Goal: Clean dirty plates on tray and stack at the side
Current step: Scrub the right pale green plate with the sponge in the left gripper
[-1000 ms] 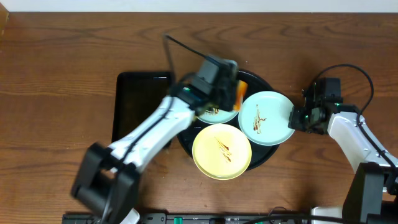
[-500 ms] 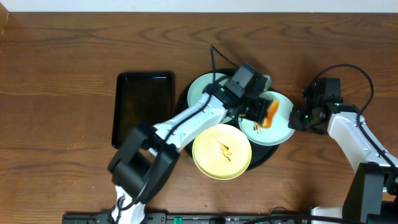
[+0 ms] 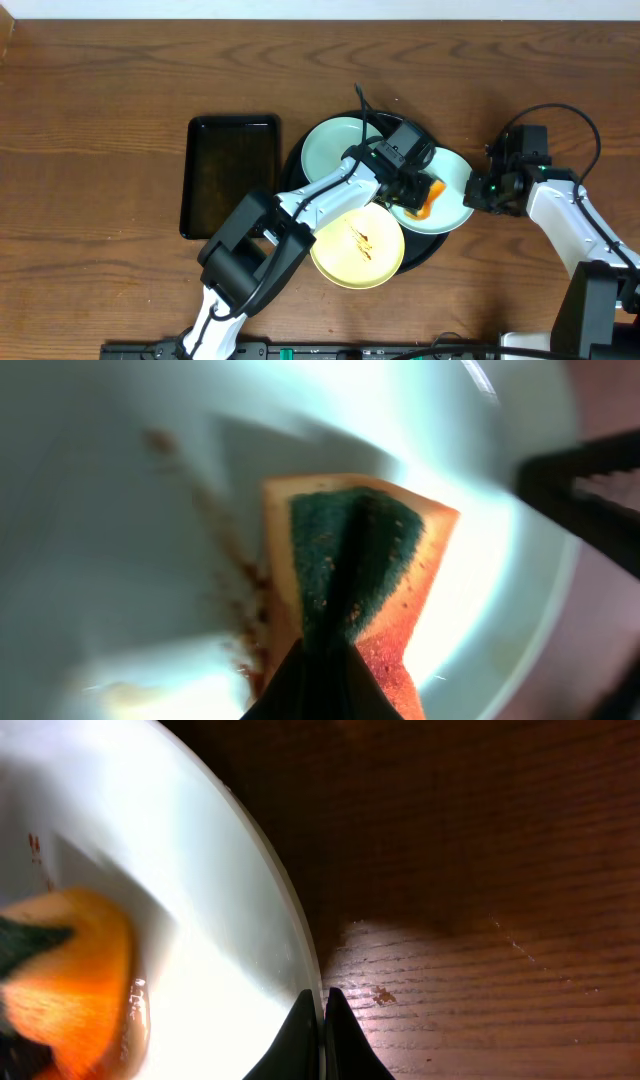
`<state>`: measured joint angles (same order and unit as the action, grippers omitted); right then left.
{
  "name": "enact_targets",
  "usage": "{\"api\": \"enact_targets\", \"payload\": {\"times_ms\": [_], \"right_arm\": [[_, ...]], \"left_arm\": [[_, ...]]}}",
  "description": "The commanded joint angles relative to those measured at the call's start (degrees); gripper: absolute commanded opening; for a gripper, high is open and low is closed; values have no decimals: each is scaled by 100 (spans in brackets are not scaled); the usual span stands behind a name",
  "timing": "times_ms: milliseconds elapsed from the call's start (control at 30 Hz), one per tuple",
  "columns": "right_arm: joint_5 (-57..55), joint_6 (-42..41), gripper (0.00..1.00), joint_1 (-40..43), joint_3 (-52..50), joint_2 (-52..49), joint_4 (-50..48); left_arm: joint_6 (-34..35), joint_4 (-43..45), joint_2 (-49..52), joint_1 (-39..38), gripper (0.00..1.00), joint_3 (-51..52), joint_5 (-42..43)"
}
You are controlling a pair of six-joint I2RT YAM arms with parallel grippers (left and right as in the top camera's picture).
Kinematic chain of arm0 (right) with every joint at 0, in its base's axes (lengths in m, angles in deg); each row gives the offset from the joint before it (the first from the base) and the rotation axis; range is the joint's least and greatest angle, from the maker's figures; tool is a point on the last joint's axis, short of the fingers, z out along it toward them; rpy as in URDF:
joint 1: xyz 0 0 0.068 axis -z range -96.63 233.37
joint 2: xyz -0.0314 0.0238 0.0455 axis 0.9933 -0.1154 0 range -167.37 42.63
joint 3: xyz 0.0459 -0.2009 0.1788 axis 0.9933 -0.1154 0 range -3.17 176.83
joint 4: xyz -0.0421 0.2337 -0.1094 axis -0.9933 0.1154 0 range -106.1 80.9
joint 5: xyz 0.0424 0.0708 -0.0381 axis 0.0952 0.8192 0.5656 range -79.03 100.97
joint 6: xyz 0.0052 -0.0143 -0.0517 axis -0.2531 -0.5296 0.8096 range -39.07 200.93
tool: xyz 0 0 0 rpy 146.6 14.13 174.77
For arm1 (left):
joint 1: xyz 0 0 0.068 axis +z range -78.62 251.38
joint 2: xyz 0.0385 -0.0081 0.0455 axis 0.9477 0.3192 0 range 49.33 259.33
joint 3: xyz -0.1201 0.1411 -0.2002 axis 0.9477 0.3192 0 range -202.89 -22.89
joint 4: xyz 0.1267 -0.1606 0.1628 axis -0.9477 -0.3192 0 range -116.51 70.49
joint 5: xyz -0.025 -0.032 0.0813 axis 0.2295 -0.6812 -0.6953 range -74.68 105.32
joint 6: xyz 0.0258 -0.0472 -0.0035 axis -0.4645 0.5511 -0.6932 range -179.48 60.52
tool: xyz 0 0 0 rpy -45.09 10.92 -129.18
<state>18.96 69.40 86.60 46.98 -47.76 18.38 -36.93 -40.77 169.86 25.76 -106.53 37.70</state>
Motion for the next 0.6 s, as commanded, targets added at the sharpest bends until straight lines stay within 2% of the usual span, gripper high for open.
{"api": "enact_targets", "payload": {"times_ms": [0, 67, 233, 367, 567], "right_arm": [[0, 0, 1, 13, 74, -37, 57], [0, 2, 1, 13, 74, -37, 85], [0, 0, 1, 13, 74, -37, 125], [0, 2, 1, 13, 74, -37, 129], [0, 0, 1, 13, 74, -37, 127]], "left_arm": [[22, -160, 33, 35, 7, -66, -1443], [-37, -90, 33, 68, 8, -66, -1692], [-131, 81, -44, 146, 7, -116, -1696], [-433, 81, -323, 144, 7, -223, -1298], [-428, 81, -741, 140, 7, -256, -955]]}}
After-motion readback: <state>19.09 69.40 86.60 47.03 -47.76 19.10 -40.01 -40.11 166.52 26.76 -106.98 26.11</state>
